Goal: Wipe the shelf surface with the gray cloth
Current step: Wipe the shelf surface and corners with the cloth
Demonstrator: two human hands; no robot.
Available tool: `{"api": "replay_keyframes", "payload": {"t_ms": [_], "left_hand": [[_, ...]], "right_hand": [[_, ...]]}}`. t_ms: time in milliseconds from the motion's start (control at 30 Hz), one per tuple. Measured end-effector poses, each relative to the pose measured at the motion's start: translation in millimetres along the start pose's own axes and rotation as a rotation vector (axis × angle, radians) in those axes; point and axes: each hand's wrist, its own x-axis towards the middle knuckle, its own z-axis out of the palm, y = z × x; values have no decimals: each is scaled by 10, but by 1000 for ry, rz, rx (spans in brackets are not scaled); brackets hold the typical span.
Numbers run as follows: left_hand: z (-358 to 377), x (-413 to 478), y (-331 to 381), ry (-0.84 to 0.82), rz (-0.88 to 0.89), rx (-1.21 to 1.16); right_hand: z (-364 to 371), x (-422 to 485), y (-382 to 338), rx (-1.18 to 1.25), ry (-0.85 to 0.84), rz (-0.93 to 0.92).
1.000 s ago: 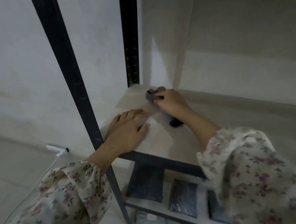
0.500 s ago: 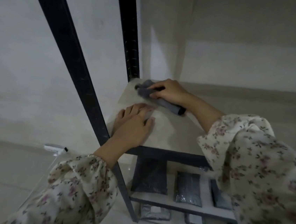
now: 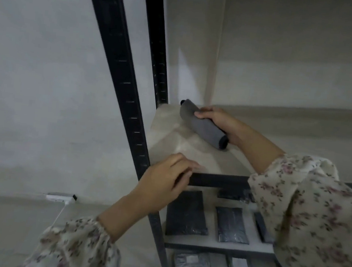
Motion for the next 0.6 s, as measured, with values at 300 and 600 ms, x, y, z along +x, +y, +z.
{"api": "replay_keyframes", "payload": {"t_ms": [300, 600], "left_hand": [[-508, 10, 121, 615, 92, -42], [-700, -250, -340, 691, -342, -397]], "right_hand": [[341, -265, -84, 278, -59, 208], [566, -493, -270, 155, -24, 206]]}}
